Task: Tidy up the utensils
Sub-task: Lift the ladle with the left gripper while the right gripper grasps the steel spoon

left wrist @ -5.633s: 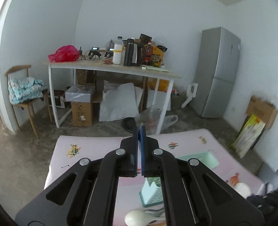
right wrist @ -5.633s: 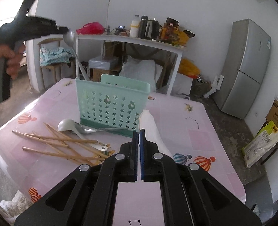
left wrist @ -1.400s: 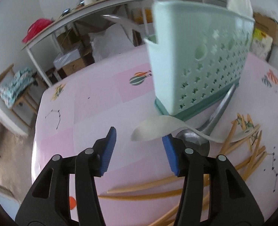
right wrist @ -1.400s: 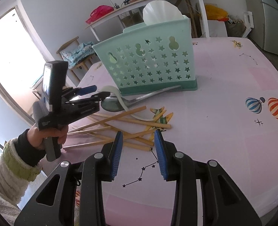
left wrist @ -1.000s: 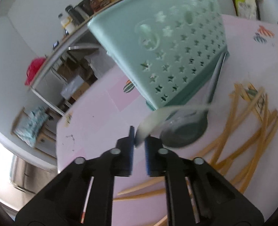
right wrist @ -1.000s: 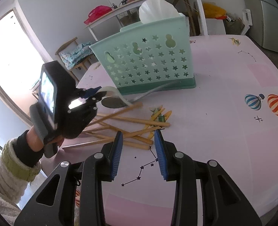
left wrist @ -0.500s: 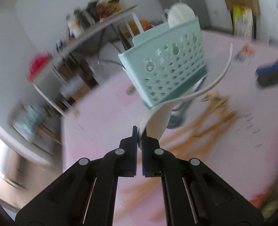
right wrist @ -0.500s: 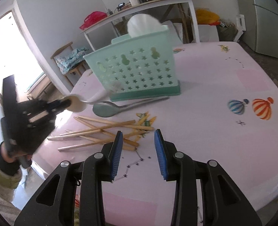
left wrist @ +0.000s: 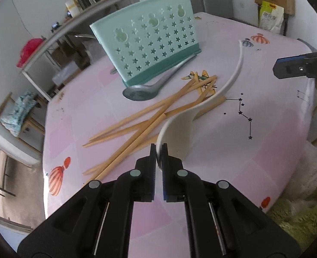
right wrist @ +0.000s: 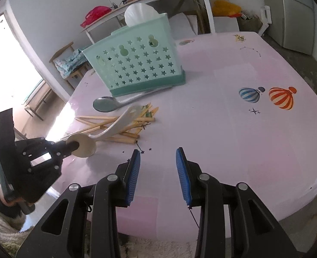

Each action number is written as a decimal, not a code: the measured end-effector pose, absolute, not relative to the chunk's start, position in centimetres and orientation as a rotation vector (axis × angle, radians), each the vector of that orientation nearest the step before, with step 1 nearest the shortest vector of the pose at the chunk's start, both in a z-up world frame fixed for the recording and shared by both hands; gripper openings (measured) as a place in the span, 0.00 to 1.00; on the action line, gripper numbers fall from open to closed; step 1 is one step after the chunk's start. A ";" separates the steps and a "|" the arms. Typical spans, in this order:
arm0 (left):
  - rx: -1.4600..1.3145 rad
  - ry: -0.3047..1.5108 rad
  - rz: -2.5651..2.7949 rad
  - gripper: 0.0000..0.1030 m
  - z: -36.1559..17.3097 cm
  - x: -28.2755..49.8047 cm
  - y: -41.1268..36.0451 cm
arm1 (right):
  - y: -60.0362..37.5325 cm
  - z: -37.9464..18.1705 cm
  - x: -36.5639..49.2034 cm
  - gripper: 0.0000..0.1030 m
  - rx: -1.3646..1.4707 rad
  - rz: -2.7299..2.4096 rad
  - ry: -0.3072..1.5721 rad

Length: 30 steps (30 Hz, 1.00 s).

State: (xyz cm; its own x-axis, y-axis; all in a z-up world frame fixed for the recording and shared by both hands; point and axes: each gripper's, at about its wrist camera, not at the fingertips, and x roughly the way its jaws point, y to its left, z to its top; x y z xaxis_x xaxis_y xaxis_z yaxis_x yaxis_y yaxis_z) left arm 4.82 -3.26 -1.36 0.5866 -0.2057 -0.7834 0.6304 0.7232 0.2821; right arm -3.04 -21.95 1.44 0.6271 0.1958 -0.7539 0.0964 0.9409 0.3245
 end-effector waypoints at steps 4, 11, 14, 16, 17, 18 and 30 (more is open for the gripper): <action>0.484 0.840 -0.555 0.04 -1.7 4.9 -3.2 | -21.7 1.8 -3.0 0.33 0.343 0.068 0.891; 0.352 0.839 -0.573 0.06 -3.1 5.0 -2.8 | -21.4 2.0 -2.9 0.33 0.341 0.080 0.889; 0.300 0.816 -0.577 0.06 -3.3 5.3 -2.6 | -21.1 2.1 -2.9 0.33 0.342 0.086 0.886; 0.274 0.809 -0.581 0.05 -3.4 5.6 -2.5 | -21.1 2.0 -2.9 0.33 0.346 0.086 0.886; 0.260 0.806 -0.582 0.05 -3.3 5.7 -2.4 | -21.1 2.0 -2.9 0.33 0.347 0.084 0.885; 0.239 0.795 -0.586 0.04 -3.0 5.6 -2.2 | -21.1 2.1 -3.0 0.33 0.348 0.083 0.882; 0.158 0.800 -0.601 0.03 -0.9 4.7 -0.5 | -18.9 5.5 0.1 0.33 0.251 0.219 0.807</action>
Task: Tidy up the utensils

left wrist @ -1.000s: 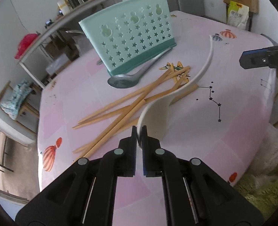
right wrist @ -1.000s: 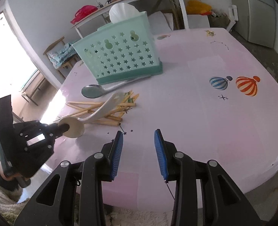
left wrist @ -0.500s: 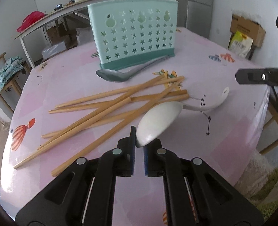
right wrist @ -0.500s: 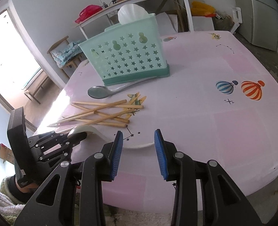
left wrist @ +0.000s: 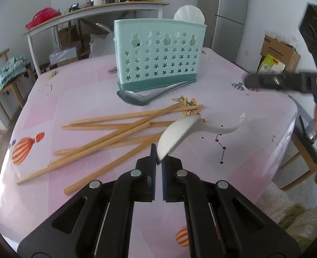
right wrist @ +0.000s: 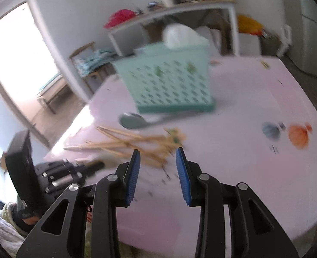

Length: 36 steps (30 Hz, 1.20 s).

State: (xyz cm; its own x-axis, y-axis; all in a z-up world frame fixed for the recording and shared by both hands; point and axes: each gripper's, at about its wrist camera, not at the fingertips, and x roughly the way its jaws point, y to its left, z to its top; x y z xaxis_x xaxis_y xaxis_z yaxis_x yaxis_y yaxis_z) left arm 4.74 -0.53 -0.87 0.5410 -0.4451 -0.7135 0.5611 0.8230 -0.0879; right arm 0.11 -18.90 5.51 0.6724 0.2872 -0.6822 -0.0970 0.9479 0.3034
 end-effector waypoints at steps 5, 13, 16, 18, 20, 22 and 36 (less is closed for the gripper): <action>0.074 0.877 -0.578 0.03 -0.6 4.6 1.8 | -14.9 7.1 4.5 0.33 0.107 0.351 0.809; -0.073 0.995 -0.527 0.02 -1.4 4.6 6.3 | -8.7 4.7 10.2 0.33 -0.143 0.463 0.891; -0.090 1.011 -0.505 0.02 -1.8 4.5 7.3 | -7.5 3.1 11.3 0.33 -0.200 0.471 0.920; -0.100 1.022 -0.497 0.02 -2.1 4.6 7.7 | -6.8 2.1 12.0 0.33 -0.239 0.464 0.932; -0.107 1.025 -0.496 0.02 -2.1 4.6 7.8 | -6.2 1.4 12.6 0.33 -0.259 0.453 0.939; -0.113 1.028 -0.496 0.02 -2.2 4.6 7.9 | -5.7 0.9 13.0 0.33 -0.289 0.439 0.940; -0.112 1.027 -0.493 0.02 -2.3 4.9 7.8 | -4.3 -0.1 13.2 0.08 -0.404 0.323 0.917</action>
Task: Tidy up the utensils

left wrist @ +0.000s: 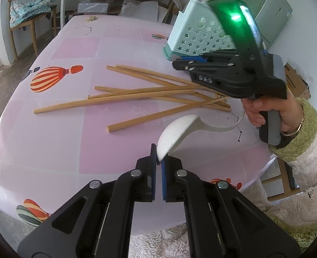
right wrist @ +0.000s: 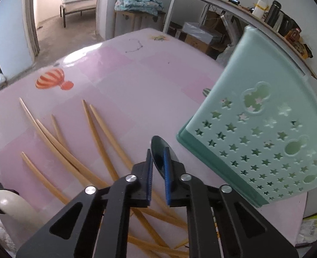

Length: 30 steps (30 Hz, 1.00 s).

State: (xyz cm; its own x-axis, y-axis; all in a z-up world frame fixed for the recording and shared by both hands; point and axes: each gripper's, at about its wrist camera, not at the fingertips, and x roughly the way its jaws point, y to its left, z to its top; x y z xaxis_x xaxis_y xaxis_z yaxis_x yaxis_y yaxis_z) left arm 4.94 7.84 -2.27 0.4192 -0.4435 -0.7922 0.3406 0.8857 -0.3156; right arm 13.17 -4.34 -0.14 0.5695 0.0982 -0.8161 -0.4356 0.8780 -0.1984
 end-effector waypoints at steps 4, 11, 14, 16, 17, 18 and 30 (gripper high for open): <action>-0.108 1.024 -0.487 0.02 -2.3 4.8 7.8 | -5.7 1.5 12.5 0.07 -0.338 0.314 0.885; -0.105 1.009 -0.480 0.02 -2.2 4.5 7.8 | -10.4 6.2 10.0 0.04 -0.132 0.294 0.809; -0.103 0.996 -0.476 0.02 -2.0 4.4 7.9 | -12.9 7.9 8.8 0.03 -0.020 0.285 0.777; -0.102 0.983 -0.471 0.02 -1.9 4.4 8.1 | -14.7 9.0 7.7 0.03 0.059 0.276 0.752; -0.100 0.976 -0.470 0.02 -1.8 4.3 8.1 | -15.6 9.5 7.2 0.03 0.102 0.272 0.740; -0.094 0.966 -0.468 0.02 -1.6 4.3 8.1 | -16.4 9.7 6.7 0.03 0.132 0.265 0.729; -0.062 0.783 -0.481 0.02 3.7 5.9 8.5 | -21.5 11.1 2.5 0.03 0.380 0.200 0.606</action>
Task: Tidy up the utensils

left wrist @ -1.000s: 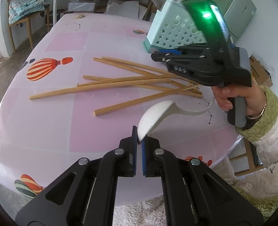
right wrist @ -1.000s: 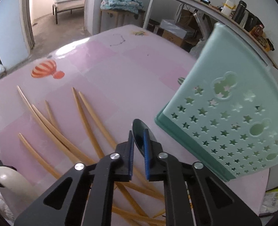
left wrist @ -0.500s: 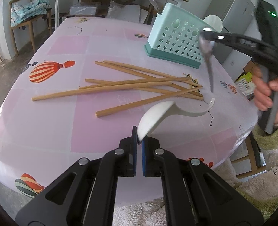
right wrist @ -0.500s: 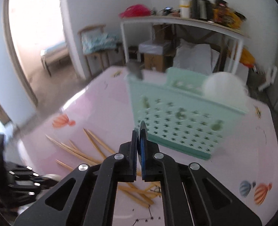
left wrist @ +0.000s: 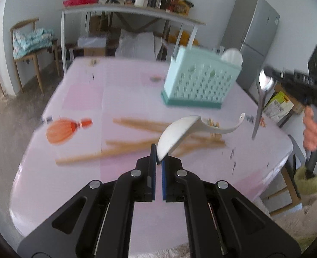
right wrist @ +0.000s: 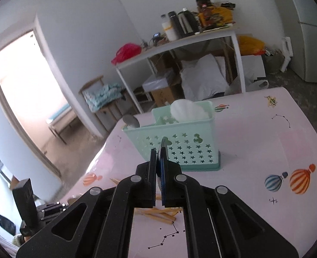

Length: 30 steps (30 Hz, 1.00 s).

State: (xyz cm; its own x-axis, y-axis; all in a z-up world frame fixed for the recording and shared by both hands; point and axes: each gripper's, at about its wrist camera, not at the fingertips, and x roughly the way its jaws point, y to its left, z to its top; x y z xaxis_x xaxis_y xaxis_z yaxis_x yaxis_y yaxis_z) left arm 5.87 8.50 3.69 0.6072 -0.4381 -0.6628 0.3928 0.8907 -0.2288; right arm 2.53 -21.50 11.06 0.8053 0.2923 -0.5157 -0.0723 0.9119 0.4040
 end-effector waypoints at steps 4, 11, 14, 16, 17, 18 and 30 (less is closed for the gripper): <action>-0.044 0.663 -0.461 0.02 7.6 7.3 9.1 | -21.9 10.9 1.5 0.03 0.405 0.195 0.592; 0.076 0.474 -0.390 0.02 14.2 10.3 8.2 | -22.4 11.1 1.1 0.03 0.423 0.212 0.575; 0.203 0.433 -0.348 0.02 15.4 11.7 6.7 | -22.4 11.0 1.3 0.03 0.420 0.217 0.579; 0.315 0.420 -0.322 0.02 15.5 12.7 5.1 | -22.3 10.9 1.2 0.03 0.422 0.220 0.579; 0.352 0.417 -0.311 0.02 15.5 12.9 4.7 | -22.4 10.9 1.1 0.03 0.424 0.222 0.579; 0.424 0.405 -0.290 0.03 15.4 13.2 3.8 | -22.5 10.9 1.1 0.03 0.425 0.222 0.578; 0.820 0.399 -0.241 0.03 13.3 16.0 -2.2 | -22.5 10.6 0.8 0.03 0.416 0.227 0.570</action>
State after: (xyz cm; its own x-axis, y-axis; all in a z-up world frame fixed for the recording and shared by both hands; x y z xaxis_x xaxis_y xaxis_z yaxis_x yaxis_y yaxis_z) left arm 15.98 -2.17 13.32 0.8990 -0.0555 -0.4343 0.3590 0.6613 0.6586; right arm 0.81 -22.49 10.65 0.8201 0.3204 -0.4740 -0.0937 0.8925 0.4411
